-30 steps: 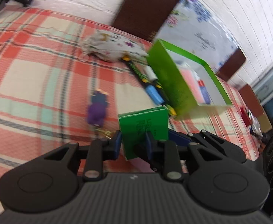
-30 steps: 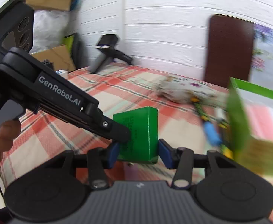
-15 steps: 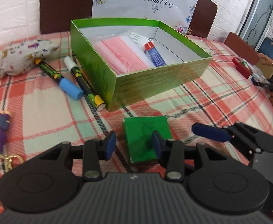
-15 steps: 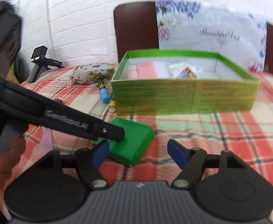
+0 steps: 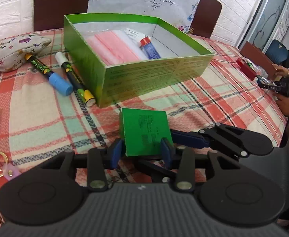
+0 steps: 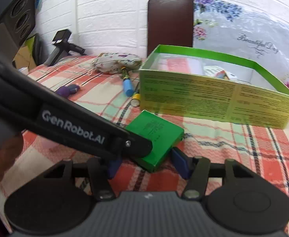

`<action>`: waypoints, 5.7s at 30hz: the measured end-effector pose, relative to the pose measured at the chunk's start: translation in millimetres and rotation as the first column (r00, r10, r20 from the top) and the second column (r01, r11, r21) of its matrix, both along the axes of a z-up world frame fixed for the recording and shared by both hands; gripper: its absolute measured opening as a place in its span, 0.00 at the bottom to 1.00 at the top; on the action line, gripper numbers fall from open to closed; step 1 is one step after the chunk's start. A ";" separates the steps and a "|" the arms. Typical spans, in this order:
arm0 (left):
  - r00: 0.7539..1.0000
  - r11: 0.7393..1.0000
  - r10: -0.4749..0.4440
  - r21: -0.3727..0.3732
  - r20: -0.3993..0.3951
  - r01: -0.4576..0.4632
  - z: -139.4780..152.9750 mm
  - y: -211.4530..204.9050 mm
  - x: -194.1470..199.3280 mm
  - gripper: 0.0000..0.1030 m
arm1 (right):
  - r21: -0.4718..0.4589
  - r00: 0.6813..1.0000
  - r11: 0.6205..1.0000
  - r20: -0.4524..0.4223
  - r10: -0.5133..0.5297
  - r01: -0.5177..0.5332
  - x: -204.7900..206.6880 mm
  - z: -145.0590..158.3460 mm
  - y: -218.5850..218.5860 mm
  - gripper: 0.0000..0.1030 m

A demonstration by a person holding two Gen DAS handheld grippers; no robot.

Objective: Organize objects
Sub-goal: 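Carry the green block into the green box and open the left gripper, then grasp the purple figure keychain with the left gripper, then lower the keychain into the green box and open the left gripper, then reach the right gripper to the floral drawstring pouch and grasp it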

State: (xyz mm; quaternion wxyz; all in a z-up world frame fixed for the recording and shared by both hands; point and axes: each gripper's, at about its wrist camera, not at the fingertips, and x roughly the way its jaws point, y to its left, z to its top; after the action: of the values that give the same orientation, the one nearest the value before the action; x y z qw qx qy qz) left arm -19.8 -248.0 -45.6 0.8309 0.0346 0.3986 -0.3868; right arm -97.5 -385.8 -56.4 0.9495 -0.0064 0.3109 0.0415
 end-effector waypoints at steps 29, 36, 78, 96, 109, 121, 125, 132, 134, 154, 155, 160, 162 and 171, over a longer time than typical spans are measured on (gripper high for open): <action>0.931 0.962 0.256 0.023 0.260 -0.271 42.2 44.3 35.2 0.52 | -0.035 0.959 0.990 0.255 -0.126 0.139 29.8 38.2 13.2 0.71; 0.913 0.919 0.352 0.112 0.205 -0.379 13.9 99.8 28.9 0.52 | 0.013 0.994 0.998 0.096 -0.059 0.058 26.0 12.3 55.6 0.70; 0.967 0.965 0.252 -0.070 -0.023 -0.253 38.4 113.1 62.1 0.29 | -0.122 0.983 0.987 0.137 0.124 -0.107 57.2 14.0 142.7 0.29; 0.961 0.984 0.151 -0.124 0.231 -0.125 111.2 -36.6 97.6 0.34 | -0.284 0.930 0.941 0.360 -0.072 0.183 108.0 58.3 17.8 0.30; 0.932 0.943 0.314 0.057 0.181 -0.329 58.0 -24.7 132.4 0.50 | -0.332 0.955 0.907 0.225 -0.191 0.260 158.1 13.2 -17.9 0.39; 0.923 0.938 0.317 0.072 0.217 -0.339 57.6 0.4 86.2 0.53 | -0.060 0.927 0.956 0.268 -0.261 0.286 80.9 40.2 4.6 0.43; 0.919 0.930 0.336 0.079 0.204 -0.358 53.2 14.8 77.8 0.53 | -0.003 0.930 0.961 0.253 -0.266 0.276 66.9 44.1 15.9 0.43; 0.908 0.912 0.372 0.109 0.195 -0.396 37.9 47.6 67.5 0.54 | -0.015 0.955 0.979 0.225 -0.194 0.203 51.3 41.0 49.5 0.46; 0.903 0.904 0.388 0.117 0.186 -0.412 32.6 59.5 67.4 0.54 | -0.024 0.961 0.983 0.215 -0.175 0.184 50.6 39.4 59.8 0.46; 0.767 0.800 0.533 0.083 0.356 -0.595 -12.4 166.4 90.9 0.63 | -0.105 0.995 0.993 0.090 -0.036 0.045 124.5 13.7 124.6 0.44; 0.753 0.788 0.553 0.072 0.356 -0.612 -12.7 170.3 93.4 0.63 | -0.114 0.995 0.992 0.091 -0.038 0.048 134.9 14.2 125.3 0.44; 0.700 0.742 0.625 0.018 0.345 -0.670 -14.4 186.9 105.8 0.65 | -0.003 0.994 0.997 0.075 -0.074 0.074 191.7 26.5 112.1 0.50; 0.701 0.746 0.629 -0.005 0.335 -0.666 -15.9 190.0 105.5 0.67 | 0.054 0.990 0.993 0.090 -0.112 0.107 211.1 33.6 102.8 0.60; 0.718 0.762 0.630 -0.054 0.298 -0.646 -17.5 194.9 105.8 0.75 | -0.022 0.999 1.000 -0.030 -0.022 0.021 302.9 22.7 104.9 0.62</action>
State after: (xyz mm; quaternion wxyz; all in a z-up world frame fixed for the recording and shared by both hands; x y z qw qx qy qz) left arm 86.0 -53.1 -63.1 0.9620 -0.0246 0.2661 -0.0564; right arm 205.4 -280.9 -33.7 0.9450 -0.0125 0.3258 0.0280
